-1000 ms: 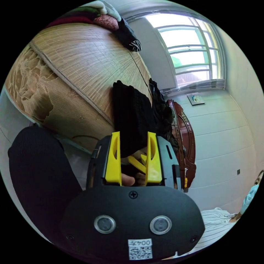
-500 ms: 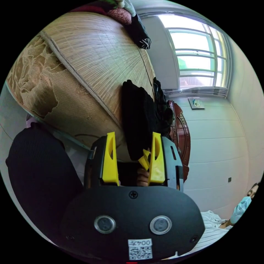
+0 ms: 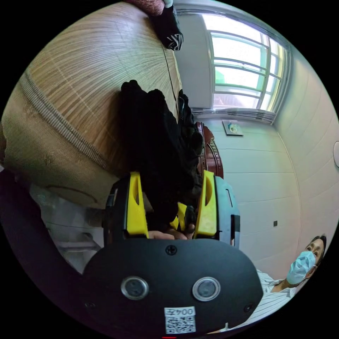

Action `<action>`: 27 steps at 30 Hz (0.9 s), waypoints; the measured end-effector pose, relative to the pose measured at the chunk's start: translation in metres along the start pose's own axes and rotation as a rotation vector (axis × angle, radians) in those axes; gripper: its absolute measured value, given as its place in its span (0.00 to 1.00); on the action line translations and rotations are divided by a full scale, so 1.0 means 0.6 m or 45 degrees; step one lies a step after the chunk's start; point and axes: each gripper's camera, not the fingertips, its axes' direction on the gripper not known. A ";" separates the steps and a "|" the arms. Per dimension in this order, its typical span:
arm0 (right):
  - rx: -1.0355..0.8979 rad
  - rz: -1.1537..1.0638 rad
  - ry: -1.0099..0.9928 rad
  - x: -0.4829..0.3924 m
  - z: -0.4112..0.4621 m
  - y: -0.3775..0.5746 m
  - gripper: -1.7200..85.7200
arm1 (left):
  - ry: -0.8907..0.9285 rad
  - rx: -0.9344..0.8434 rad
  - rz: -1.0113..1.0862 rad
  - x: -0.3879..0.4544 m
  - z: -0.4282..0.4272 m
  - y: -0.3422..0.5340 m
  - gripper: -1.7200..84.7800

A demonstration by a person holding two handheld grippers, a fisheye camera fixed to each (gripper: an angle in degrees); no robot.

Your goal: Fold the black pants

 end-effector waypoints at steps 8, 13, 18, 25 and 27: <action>-0.047 0.028 0.039 0.034 0.010 -0.031 0.08 | -0.133 -0.042 -0.017 0.029 0.027 -0.085 0.28; -0.044 0.008 0.021 0.044 -0.026 -0.020 0.03 | -0.343 -0.076 0.038 0.052 0.058 -0.090 0.22; 0.071 -0.174 0.260 -0.002 -0.104 -0.012 0.10 | -0.423 -0.068 0.150 0.070 0.084 -0.074 0.21; 0.176 -0.296 0.562 -0.025 -0.205 -0.113 0.14 | -0.423 -0.103 0.216 0.044 0.115 -0.078 0.22; 0.156 -0.308 0.606 -0.020 -0.215 -0.172 0.14 | -0.389 -0.119 0.205 0.024 0.120 -0.085 0.21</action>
